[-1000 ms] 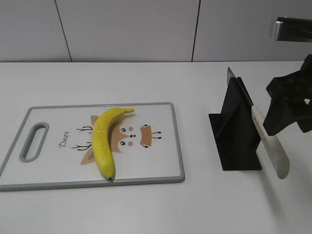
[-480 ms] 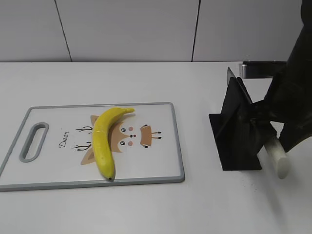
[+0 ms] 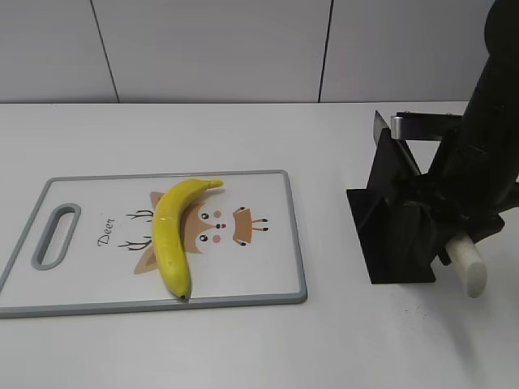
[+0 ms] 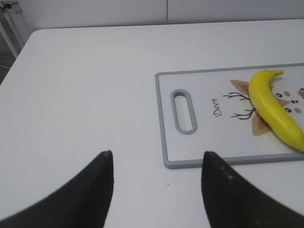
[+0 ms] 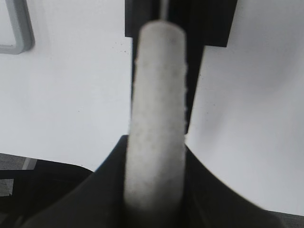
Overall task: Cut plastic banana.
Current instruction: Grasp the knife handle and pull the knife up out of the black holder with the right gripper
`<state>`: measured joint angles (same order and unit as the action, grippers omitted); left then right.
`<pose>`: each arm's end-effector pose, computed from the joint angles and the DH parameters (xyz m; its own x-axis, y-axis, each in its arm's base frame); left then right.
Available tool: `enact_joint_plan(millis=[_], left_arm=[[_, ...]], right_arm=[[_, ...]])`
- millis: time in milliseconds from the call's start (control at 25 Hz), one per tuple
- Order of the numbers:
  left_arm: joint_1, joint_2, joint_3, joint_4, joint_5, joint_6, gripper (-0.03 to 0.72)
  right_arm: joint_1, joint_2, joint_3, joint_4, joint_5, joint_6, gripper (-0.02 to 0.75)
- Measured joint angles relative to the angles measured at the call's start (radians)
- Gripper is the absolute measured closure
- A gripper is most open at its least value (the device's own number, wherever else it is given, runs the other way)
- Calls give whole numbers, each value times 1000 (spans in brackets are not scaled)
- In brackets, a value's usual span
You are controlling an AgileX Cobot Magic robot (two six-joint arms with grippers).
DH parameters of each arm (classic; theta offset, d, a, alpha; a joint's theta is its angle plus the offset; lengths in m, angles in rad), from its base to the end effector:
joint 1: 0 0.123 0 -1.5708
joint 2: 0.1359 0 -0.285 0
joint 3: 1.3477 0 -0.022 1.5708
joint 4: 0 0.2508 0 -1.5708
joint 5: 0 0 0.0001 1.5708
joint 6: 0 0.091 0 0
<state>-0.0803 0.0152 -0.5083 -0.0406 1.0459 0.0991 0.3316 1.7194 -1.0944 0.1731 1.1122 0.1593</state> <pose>-0.0031 -0.0030 0.2809 -0.4370 0.1140 -0.8922 0.1463 0.9877 0.0546 0.2791 0.1110 0.1973 -0.9896 -0.0959 0.1072 -0.0813 0.9878 0.1326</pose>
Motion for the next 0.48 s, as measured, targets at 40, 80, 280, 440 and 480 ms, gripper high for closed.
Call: enact_joint_plan(millis=[40, 80, 280, 440, 480], left_arm=[[0, 0, 0, 0, 0, 0, 126], [0, 0, 0, 0, 0, 0, 126], [0, 0, 0, 1, 0, 0, 126], [0, 0, 0, 2, 0, 0, 126], [0, 0, 0, 2, 0, 0, 126]], right_arm=[[0, -2, -1, 1, 0, 1, 549], [0, -8, -2, 3, 1, 1, 549], [0, -63, -21, 4, 14, 1, 549], [0, -111, -59, 4, 15, -7, 549], [0, -125, -69, 5, 15, -10, 552]])
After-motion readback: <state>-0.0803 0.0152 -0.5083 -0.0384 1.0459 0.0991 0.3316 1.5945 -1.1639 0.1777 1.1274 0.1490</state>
